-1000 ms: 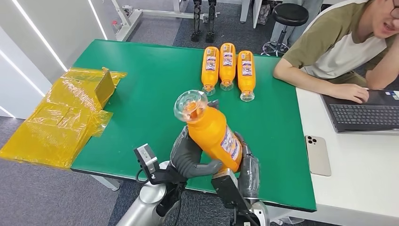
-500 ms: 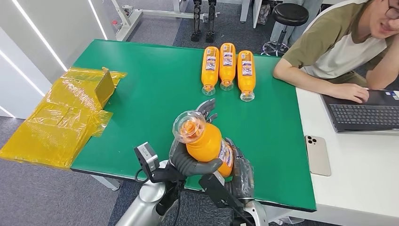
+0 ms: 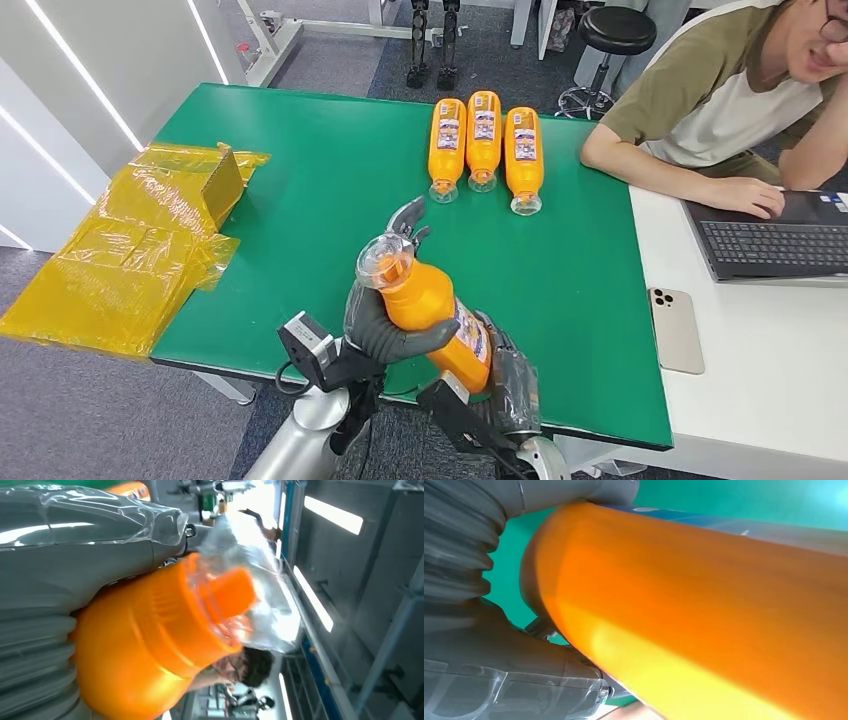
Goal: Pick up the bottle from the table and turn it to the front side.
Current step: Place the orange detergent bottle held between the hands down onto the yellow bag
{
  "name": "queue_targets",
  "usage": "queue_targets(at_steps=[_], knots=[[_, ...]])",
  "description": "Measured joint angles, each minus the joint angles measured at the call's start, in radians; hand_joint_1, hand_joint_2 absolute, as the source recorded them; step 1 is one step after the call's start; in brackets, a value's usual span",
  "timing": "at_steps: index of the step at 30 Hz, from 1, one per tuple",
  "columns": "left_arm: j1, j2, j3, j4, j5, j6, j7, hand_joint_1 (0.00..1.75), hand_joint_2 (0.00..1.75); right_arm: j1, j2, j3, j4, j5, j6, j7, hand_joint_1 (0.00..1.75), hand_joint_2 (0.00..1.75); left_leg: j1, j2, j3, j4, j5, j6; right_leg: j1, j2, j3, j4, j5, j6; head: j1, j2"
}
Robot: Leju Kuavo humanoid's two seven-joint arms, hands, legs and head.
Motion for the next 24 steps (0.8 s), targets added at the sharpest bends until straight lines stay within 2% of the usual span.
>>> queue_targets(at_steps=[7, 13, 14, 17, 18, 24], knots=[[0.005, 0.000, 0.021, -0.009, -0.022, 0.021, 0.000, 0.00, 1.75, 0.006, -0.013, 0.009, -0.002, 0.038, 0.001, 0.031, 1.75, 1.75, 0.000, 0.000, 0.000, 0.000, 0.000, 0.000, 0.000, 0.000, 0.000, 0.000, 0.000, 0.000, 0.000, 0.000], [0.007, 0.000, 0.026, -0.012, -0.021, -0.007, 0.003, 0.00, 1.75, 0.009, -0.020, 0.015, -0.005, 0.047, -0.003, 0.037, 1.75, 1.75, 0.000, 0.000, 0.000, 0.000, 0.000, 0.000, 0.000, 0.000, 0.000, 0.000, 0.000, 0.000, 0.000, 0.000], [0.007, 0.000, 0.026, -0.012, -0.020, -0.014, 0.003, 0.38, 1.75, 0.010, -0.021, 0.015, -0.006, 0.048, -0.004, 0.037, 1.75, 1.75, 0.000, 0.000, 0.000, 0.000, 0.000, 0.000, 0.000, 0.000, 0.000, 0.000, 0.000, 0.000, 0.000, 0.000], [0.007, 0.000, 0.026, -0.012, -0.013, -0.029, 0.003, 1.69, 1.75, 0.014, -0.023, 0.016, -0.010, 0.051, -0.006, 0.037, 1.75, 1.75, 0.000, 0.000, 0.000, 0.000, 0.000, 0.000, 0.000, 0.000, 0.000, 0.000, 0.000, 0.000, 0.000, 0.000], [0.007, 0.000, 0.026, -0.012, -0.009, -0.039, 0.003, 1.75, 1.75, 0.015, -0.024, 0.016, -0.011, 0.053, -0.008, 0.037, 1.75, 1.75, 0.000, 0.000, 0.000, 0.000, 0.000, 0.000, 0.000, 0.000, 0.000, 0.000, 0.000, 0.000, 0.000, 0.000], [0.008, 0.001, 0.027, -0.012, 0.012, -0.123, 0.010, 1.75, 1.75, 0.019, -0.027, 0.011, -0.012, 0.131, -0.055, 0.039, 1.75, 1.75, 0.000, 0.000, 0.000, 0.000, 0.000, 0.000, 0.000, 0.000, 0.000, 0.000, 0.000, 0.000, 0.000, 0.000]])
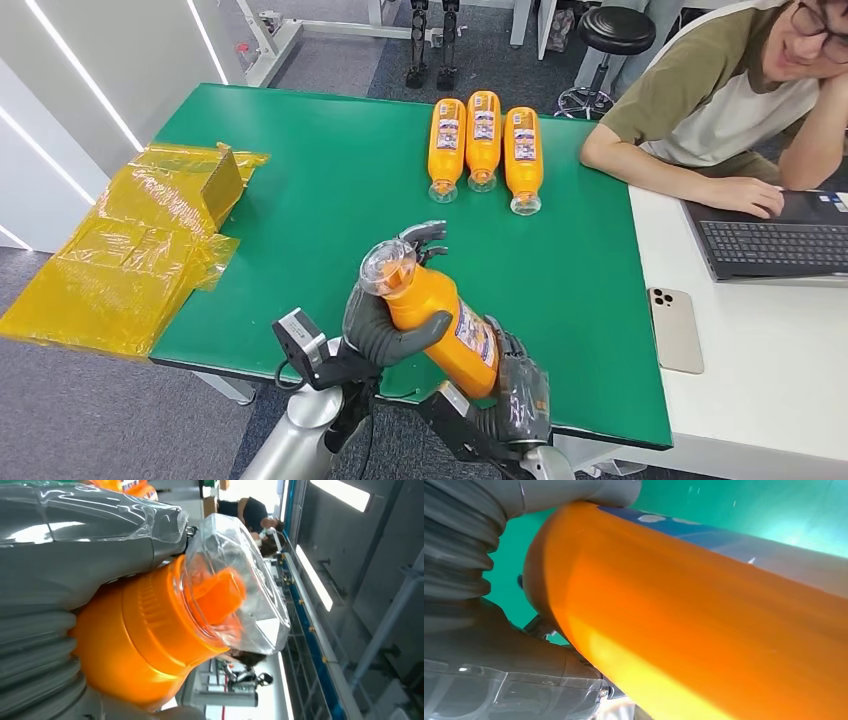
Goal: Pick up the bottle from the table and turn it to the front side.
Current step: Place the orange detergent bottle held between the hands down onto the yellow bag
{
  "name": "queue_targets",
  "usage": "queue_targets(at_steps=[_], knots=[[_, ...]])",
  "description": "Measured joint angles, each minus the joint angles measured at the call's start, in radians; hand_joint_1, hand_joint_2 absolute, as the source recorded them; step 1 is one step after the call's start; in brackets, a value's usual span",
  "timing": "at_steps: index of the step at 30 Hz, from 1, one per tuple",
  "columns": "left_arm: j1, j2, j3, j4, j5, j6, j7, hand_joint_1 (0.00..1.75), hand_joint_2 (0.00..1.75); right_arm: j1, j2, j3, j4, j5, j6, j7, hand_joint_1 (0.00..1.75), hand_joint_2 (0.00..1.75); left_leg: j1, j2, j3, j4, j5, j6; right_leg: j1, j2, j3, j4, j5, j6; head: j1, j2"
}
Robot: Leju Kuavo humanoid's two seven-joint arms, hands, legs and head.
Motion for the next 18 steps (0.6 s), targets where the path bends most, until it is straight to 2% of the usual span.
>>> queue_targets(at_steps=[11, 15, 18], knots=[[0.001, 0.000, 0.000, -0.010, 0.020, -0.015, 0.012, 1.75, 1.75, -0.006, 0.002, -0.012, 0.000, 0.070, -0.033, 0.000, 1.72, 1.75, 0.000, 0.000, 0.000, 0.000, 0.000, 0.000, 0.000, 0.000, 0.000, 0.000, 0.000, 0.000, 0.000, 0.000], [0.001, 0.000, 0.000, -0.014, 0.029, -0.012, 0.012, 1.75, 1.75, -0.001, 0.002, -0.013, -0.001, 0.058, -0.087, -0.028, 0.02, 1.75, 0.000, 0.000, 0.000, 0.000, 0.000, 0.000, 0.000, 0.000, 0.000, 0.000, 0.000, 0.000, 0.000, 0.000], [0.001, 0.000, 0.000, -0.019, 0.035, 0.001, 0.012, 1.75, 1.75, 0.009, 0.003, -0.013, -0.004, -0.016, -0.139, -0.079, 0.00, 1.75, 0.000, 0.000, 0.000, 0.000, 0.000, 0.000, 0.000, -0.001, 0.000, 0.000, 0.000, 0.000, 0.000, 0.000]])
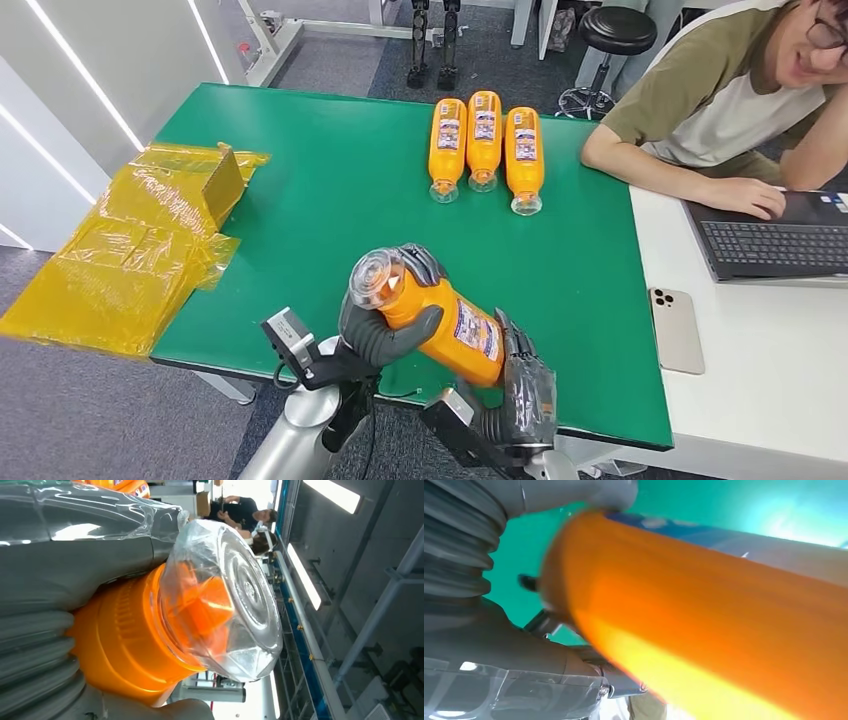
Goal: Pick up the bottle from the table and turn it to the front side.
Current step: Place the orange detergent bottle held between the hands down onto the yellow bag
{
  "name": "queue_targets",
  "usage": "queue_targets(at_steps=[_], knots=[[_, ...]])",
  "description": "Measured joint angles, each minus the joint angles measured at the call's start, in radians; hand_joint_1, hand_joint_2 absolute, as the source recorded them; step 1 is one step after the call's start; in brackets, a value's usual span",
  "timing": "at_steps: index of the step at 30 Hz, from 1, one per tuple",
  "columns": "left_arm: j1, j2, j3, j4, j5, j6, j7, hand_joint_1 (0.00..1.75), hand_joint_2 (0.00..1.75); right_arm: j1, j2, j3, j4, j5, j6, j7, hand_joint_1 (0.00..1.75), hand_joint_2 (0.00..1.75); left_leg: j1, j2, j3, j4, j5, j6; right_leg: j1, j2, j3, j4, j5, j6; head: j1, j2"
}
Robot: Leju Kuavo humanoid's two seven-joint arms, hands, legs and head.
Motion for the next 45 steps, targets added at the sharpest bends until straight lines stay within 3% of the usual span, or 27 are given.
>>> queue_targets(at_steps=[7, 11, 17, 23, 25, 28, 30, 32, 39, 45], knots=[[0.002, 0.000, 0.011, -0.003, -0.032, 0.094, 0.014, 1.75, 1.75, -0.004, 0.016, 0.002, -0.054, -0.201, -0.175, -0.138, 0.00, 1.75, 0.000, 0.000, 0.000, 0.000, 0.000, 0.000, 0.000, 0.000, 0.000, 0.000, 0.000, 0.000, 0.000, 0.000], [0.003, 0.000, 0.017, -0.003, -0.054, 0.145, 0.013, 1.75, 1.75, -0.003, 0.022, 0.000, -0.085, -0.265, -0.192, -0.175, 0.00, 1.75, 0.000, 0.000, 0.000, 0.000, 0.000, 0.000, 0.000, 0.000, 0.000, 0.000, 0.000, 0.000, 0.000, 0.000], [-0.001, 0.006, 0.039, 0.007, -0.252, 0.350, 0.018, 1.75, 1.75, 0.036, 0.047, -0.052, -0.147, -0.408, -0.199, -0.349, 0.00, 1.75, 0.000, 0.000, 0.000, 0.000, 0.000, 0.000, 0.000, 0.000, -0.001, 0.000, 0.000, 0.000, 0.000, 0.000], [-0.009, 0.048, 0.099, 0.030, -0.432, 0.514, 0.041, 1.75, 1.75, 0.091, 0.074, -0.115, -0.175, -0.474, -0.199, -0.463, 0.00, 1.75, 0.000, 0.001, 0.000, 0.000, 0.000, 0.000, 0.000, 0.001, -0.001, 0.000, 0.000, 0.000, 0.000, 0.000], [-0.010, 0.066, 0.113, 0.031, -0.548, 0.595, 0.092, 1.75, 1.75, 0.104, 0.083, -0.133, -0.187, -0.494, -0.199, -0.490, 0.00, 1.75, 0.000, 0.001, 0.000, 0.000, 0.000, 0.000, 0.000, 0.001, -0.001, 0.001, 0.000, 0.000, 0.001, 0.000], [-0.023, 0.110, 0.139, 0.035, -0.938, 0.779, 0.279, 1.75, 1.75, 0.121, 0.101, -0.166, -0.213, -0.533, -0.199, -0.542, 0.00, 1.75, 0.000, 0.003, 0.000, 0.000, 0.000, 0.000, 0.000, 0.003, -0.001, 0.001, 0.000, -0.001, 0.000, 0.000], [-0.052, 0.155, 0.160, 0.056, -1.211, 0.832, 0.389, 1.75, 1.75, 0.128, 0.112, -0.187, -0.227, -0.555, -0.199, -0.569, 0.00, 1.75, 0.000, 0.002, 0.000, -0.001, 0.000, -0.001, 0.000, 0.002, -0.001, 0.001, 0.000, -0.001, 0.001, 0.000], [-0.092, 0.207, 0.176, 0.100, -1.370, 0.839, 0.458, 1.75, 1.75, 0.132, 0.121, -0.202, -0.234, -0.571, -0.199, -0.585, 0.00, 1.75, 0.000, 0.002, 0.000, -0.001, 0.001, -0.001, 0.000, 0.002, -0.001, 0.002, 0.000, -0.001, 0.001, 0.000], [-0.222, 0.400, 0.212, 0.314, -1.496, 0.841, 0.498, 1.75, 1.75, 0.141, 0.139, -0.232, -0.254, -0.633, -0.199, -0.596, 0.00, 1.75, 0.000, 0.005, 0.002, -0.001, 0.002, -0.003, 0.000, 0.005, -0.003, 0.005, 0.000, -0.003, 0.000, 0.000], [-0.270, 0.471, 0.222, 0.421, -1.504, 0.842, 0.493, 1.75, 1.75, 0.143, 0.143, -0.236, -0.267, -0.638, -0.199, -0.598, 0.00, 1.75, 0.001, 0.003, 0.001, -0.001, 0.002, -0.004, 0.000, 0.004, -0.004, 0.005, 0.000, -0.003, 0.001, 0.000]])
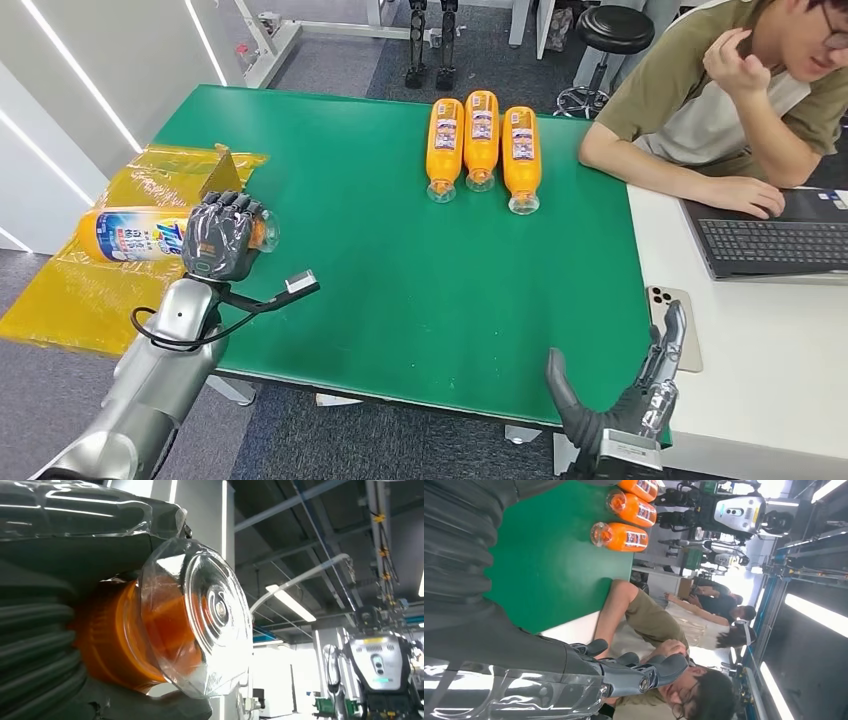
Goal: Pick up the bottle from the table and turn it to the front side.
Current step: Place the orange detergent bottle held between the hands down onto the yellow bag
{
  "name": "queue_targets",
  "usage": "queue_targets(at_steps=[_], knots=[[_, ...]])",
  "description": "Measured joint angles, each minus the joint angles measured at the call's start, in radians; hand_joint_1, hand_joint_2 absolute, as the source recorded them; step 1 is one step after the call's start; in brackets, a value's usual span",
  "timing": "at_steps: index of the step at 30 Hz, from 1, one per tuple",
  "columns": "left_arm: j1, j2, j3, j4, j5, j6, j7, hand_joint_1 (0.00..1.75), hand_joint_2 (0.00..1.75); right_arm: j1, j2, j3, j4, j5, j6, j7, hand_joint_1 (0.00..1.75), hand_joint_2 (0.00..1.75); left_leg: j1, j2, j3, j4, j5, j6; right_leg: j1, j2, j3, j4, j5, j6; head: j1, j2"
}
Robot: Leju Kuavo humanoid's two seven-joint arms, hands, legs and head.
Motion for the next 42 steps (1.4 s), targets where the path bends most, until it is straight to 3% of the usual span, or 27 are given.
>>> queue_targets(at_steps=[5, 9, 12, 20, 30, 34, 42], knots=[[-0.091, 0.025, -0.043, 0.139, -0.034, -0.038, 0.049, 1.75, 1.75, 0.002, 0.003, -0.001, -0.020, 0.003, 0.000, 0.000, 0.00, 1.75, 0.000, 0.000, 0.000, 0.000, 0.000, 0.000, 0.000, 0.000, 0.000, 0.000, 0.000, 0.000, 0.000, 0.000], [-0.195, 0.045, -0.150, 0.284, -0.040, -0.173, 0.031, 1.75, 1.75, 0.000, 0.004, 0.000, -0.027, 0.011, 0.000, 0.000, 0.00, 1.75, 0.000, 0.000, 0.000, 0.000, 0.001, -0.001, 0.000, 0.000, 0.000, 0.000, 0.001, -0.001, 0.000, 0.000], [-0.230, 0.048, -0.212, 0.359, -0.038, -0.273, 0.023, 1.75, 1.75, -0.002, 0.005, 0.000, -0.028, 0.020, 0.000, 0.000, 0.00, 1.75, 0.000, 0.001, 0.000, 0.000, 0.001, -0.001, 0.000, 0.000, 0.000, 0.001, 0.001, -0.002, 0.000, 0.000], [-0.212, 0.028, -0.271, 0.466, -0.025, -0.378, 0.011, 1.75, 1.75, -0.003, 0.008, 0.000, -0.035, 0.032, 0.000, 0.000, 0.00, 1.75, 0.000, 0.000, -0.001, 0.000, 0.000, -0.001, 0.000, 0.000, -0.002, 0.001, 0.001, -0.002, 0.000, 0.000], [-0.179, 0.013, -0.274, 0.493, -0.003, -0.334, 0.024, 1.75, 1.75, -0.005, 0.009, 0.005, -0.042, 0.014, 0.001, -0.001, 0.00, 1.75, 0.000, 0.000, -0.001, 0.000, 0.000, -0.001, 0.000, -0.001, 0.000, 0.001, 0.001, -0.002, 0.000, 0.000], [-0.170, 0.008, -0.273, 0.498, 0.015, -0.313, 0.042, 0.03, 1.75, -0.006, 0.009, 0.005, -0.039, 0.012, 0.001, -0.001, 0.00, 1.75, 0.000, -0.001, 0.000, 0.000, 0.000, -0.001, 0.000, -0.002, 0.000, 0.001, 0.001, -0.002, 0.000, 0.000], [-0.155, -0.003, -0.237, 0.502, 0.045, -0.249, 0.066, 0.00, 1.75, -0.019, 0.008, 0.006, -0.017, -0.007, 0.001, 0.000, 0.00, 1.75, 0.000, -0.002, 0.000, 0.000, 0.000, -0.001, 0.000, -0.002, 0.001, 0.002, 0.000, -0.002, 0.000, 0.000]])
